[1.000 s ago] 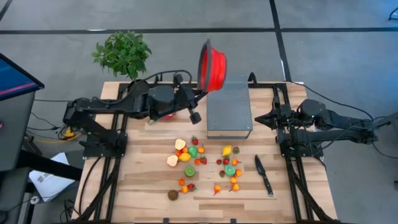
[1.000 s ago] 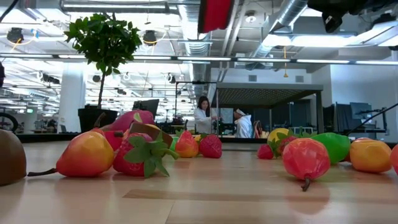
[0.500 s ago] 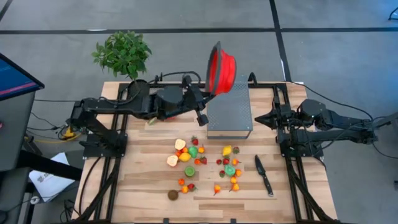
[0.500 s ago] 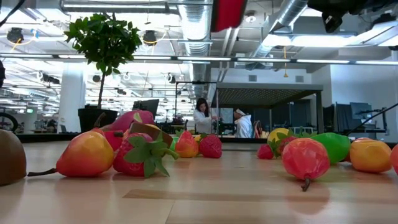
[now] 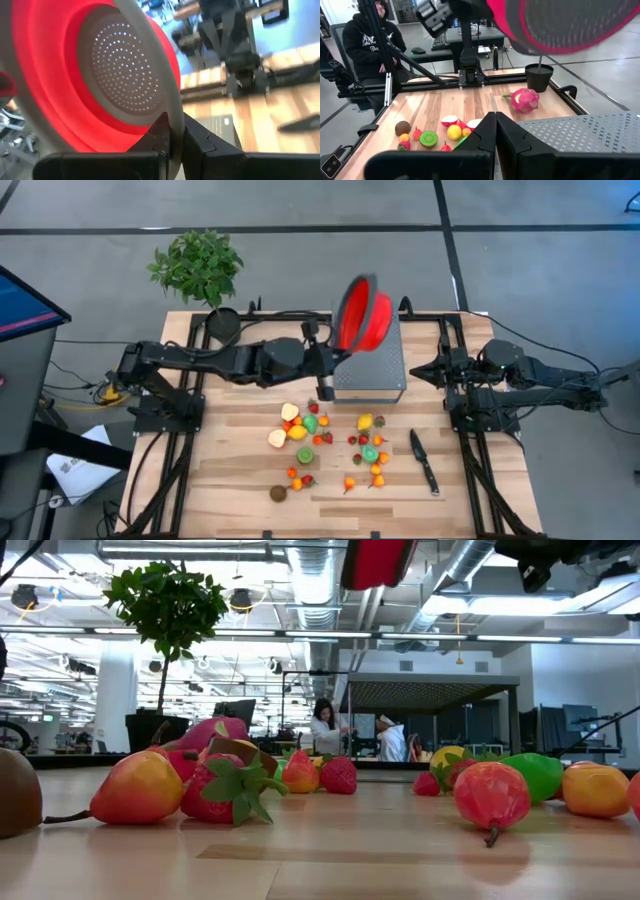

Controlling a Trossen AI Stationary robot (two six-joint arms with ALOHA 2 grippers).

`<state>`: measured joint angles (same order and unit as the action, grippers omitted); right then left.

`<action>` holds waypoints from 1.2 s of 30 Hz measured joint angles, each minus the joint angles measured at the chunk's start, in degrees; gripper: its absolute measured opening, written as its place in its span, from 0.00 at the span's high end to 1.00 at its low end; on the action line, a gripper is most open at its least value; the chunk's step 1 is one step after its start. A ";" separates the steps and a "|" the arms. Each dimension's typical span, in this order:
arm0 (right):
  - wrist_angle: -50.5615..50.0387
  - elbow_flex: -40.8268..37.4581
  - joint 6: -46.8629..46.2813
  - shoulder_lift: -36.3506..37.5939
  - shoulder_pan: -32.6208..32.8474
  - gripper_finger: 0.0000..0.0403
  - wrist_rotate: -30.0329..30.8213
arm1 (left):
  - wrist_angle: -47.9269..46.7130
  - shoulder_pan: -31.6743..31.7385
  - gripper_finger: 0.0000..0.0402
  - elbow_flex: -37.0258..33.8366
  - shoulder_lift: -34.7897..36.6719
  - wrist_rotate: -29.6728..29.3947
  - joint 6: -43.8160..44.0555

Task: Pick & Place Fruit
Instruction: Put the red colander on the shelf

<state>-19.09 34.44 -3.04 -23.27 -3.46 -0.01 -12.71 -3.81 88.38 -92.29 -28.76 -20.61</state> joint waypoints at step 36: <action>-0.04 0.02 0.63 -0.02 -0.02 1.00 0.02 | -12.56 -0.07 0.95 -0.11 -9.54 3.15 0.24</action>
<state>-19.14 34.45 -2.42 -23.29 -3.49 0.01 -25.27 -3.88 88.27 -101.83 -25.61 -20.36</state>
